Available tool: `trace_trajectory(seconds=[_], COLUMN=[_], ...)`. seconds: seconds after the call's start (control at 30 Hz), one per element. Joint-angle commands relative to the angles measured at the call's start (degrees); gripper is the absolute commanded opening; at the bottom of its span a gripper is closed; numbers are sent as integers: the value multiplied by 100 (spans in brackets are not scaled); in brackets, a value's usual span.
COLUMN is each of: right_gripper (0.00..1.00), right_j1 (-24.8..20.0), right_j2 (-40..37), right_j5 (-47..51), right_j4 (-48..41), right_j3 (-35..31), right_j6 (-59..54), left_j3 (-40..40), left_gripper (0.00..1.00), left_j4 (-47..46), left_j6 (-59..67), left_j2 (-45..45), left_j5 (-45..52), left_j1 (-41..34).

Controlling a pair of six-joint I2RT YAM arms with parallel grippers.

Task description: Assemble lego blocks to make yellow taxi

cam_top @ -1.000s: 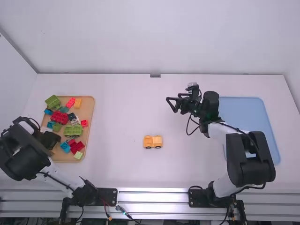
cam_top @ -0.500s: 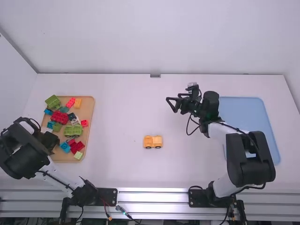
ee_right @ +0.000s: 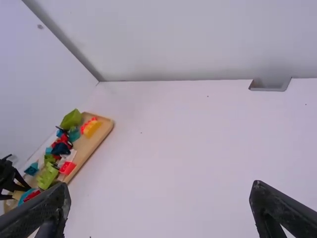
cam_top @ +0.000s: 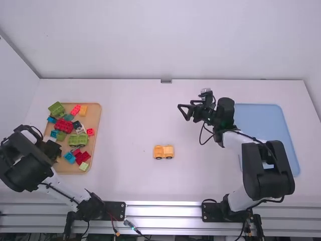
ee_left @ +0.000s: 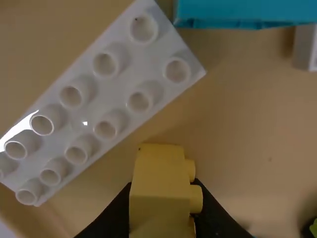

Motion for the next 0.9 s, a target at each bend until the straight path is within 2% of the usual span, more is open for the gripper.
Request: trace_trajectory(seconds=[0.0,0.13,0.23,0.87], right_gripper=[95,95,95,95], right_j1=[20,22,20,20], right_j2=[-24,-24,-24,-24], right_j5=[-11,-11,-13,-28], right_j4=[17,17,20,17], right_j3=[138,138,138,138], right_j6=[-11,-11,-11,-11], left_j3=[-195,-195,-195,-195], left_gripper=[27,28,33,32], left_j4=[-15,-63,-116,-229], left_j6=[81,59,20,-68], left_j2=[87,87,87,87], left_j5=[-131,-127,-127,22], left_j1=[31,33,33,28])
